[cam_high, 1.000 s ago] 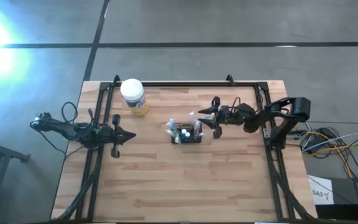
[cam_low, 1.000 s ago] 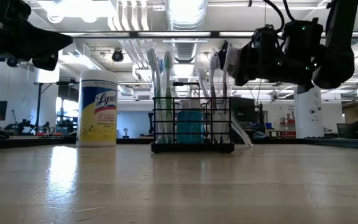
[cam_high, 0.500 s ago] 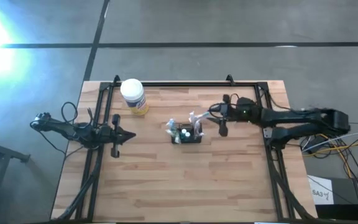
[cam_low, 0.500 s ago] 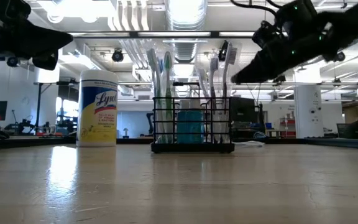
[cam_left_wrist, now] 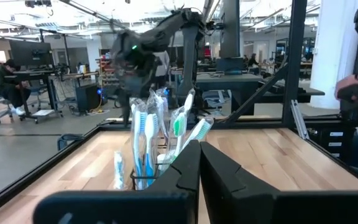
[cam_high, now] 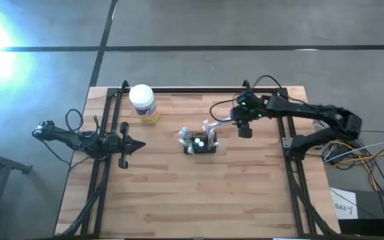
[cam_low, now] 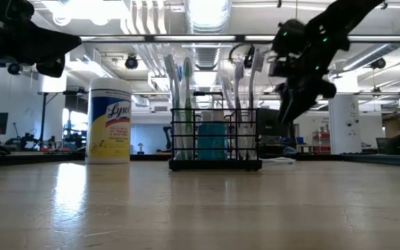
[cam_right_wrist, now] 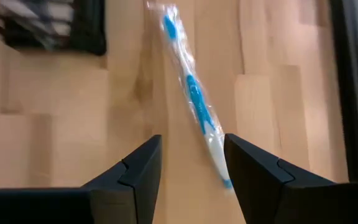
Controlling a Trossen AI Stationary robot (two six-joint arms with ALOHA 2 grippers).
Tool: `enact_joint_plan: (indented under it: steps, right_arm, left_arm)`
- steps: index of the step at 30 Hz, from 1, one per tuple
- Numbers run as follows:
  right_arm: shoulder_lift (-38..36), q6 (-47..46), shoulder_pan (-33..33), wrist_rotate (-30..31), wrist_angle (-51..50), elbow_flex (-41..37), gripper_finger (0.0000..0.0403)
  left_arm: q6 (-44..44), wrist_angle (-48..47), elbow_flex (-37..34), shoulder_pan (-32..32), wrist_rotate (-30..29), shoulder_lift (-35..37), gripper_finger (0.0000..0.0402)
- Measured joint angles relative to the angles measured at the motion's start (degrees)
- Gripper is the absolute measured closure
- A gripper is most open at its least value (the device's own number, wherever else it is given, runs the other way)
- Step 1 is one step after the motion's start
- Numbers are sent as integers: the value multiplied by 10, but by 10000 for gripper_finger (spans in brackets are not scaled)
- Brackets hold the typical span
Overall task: Pick & Place toothbrushing station
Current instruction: Put the blue toothbrush into the black wire organizer
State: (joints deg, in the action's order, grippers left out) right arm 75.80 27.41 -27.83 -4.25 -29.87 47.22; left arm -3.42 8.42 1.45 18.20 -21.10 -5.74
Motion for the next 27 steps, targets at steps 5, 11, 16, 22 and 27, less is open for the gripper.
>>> enact_joint_plan:
  steps: [5,11,16,22,27]
  right_arm:
    - [105,64,-7,-2,-2,43,234]
    - [224,91,-8,32,-4,113,234]
    - [297,96,-24,57,-56,179,234]
    - [355,111,-35,57,-101,224,235]
    - [377,119,-35,55,-111,234,250]
  left_arm:
    - [0,0,0,0,0,0,382]
    - [0,-4,0,0,0,0,391]
    - [3,-8,0,0,0,0,395]
    - [4,-13,0,0,0,0,385]
    - [4,-16,-2,0,0,0,382]
